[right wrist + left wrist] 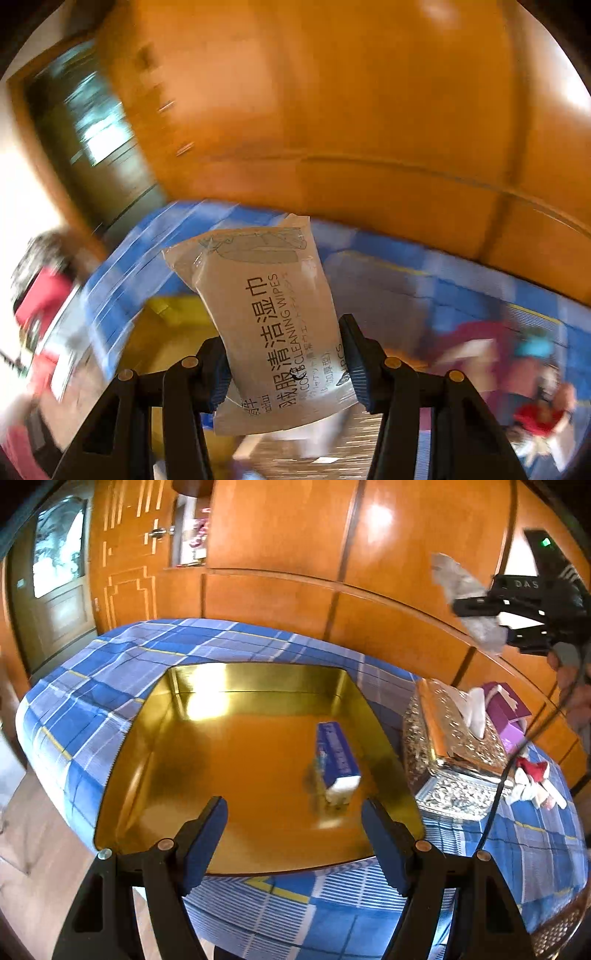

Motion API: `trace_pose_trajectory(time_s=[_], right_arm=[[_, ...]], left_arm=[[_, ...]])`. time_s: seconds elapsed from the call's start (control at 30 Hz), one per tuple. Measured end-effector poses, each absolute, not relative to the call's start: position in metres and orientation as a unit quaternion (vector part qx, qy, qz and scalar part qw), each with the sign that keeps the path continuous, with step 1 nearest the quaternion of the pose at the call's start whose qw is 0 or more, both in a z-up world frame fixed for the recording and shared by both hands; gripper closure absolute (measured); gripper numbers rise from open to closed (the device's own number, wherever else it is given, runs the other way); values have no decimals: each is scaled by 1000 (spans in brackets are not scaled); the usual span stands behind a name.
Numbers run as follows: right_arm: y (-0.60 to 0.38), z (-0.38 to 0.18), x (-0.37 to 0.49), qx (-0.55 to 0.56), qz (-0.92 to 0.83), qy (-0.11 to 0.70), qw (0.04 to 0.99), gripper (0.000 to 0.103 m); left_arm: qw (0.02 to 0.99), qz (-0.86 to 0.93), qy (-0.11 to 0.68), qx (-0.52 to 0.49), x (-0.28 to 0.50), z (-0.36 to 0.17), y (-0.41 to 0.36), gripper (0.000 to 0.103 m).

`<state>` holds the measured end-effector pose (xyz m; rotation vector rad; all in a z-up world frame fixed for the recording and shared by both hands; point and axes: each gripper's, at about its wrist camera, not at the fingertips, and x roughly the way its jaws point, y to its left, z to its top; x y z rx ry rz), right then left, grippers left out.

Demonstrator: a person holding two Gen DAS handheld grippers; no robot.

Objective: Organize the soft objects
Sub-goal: 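Carry the white wipes packet into the gold tray and release with the right gripper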

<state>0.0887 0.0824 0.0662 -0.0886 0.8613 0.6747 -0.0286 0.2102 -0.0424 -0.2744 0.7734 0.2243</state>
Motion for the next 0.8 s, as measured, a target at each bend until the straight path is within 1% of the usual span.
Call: trace_pose_trajectory(time_s=[0.17,0.27,0.33,0.37,0.4,0.47,0.5,0.53,0.8], right_arm=[[153,15,67,-104,347,449,817,50],[177,-13,74,-117,329,474,808,49],[184,-29,81,-129,311,476,812,48],[187,-36,85,-133,303,478,814,47],[190,-38,87,-133,300,477,815,47],[191,-40,91,-121,295,473,821,44],[191,-40,93,-114,296,473,822,40],[190,-39,94,-108,297,472,823,38],[167,-15,66,-105,307,433,841,38]], left_arm=[[908,126,371,-146,-32,-46,222,28],[907,129,372,-152,-32,-49,226,28],[906,130,373,-154,-32,-50,227,27],[905,132,373,-154,-31,-51,228,25],[904,137,374,-156,-31,-52,230,22],[903,136,374,-162,-31,-54,232,22],[903,138,374,-161,-31,-54,233,22],[902,141,374,-160,-31,-54,233,21],[904,140,374,-152,-31,-52,228,20]])
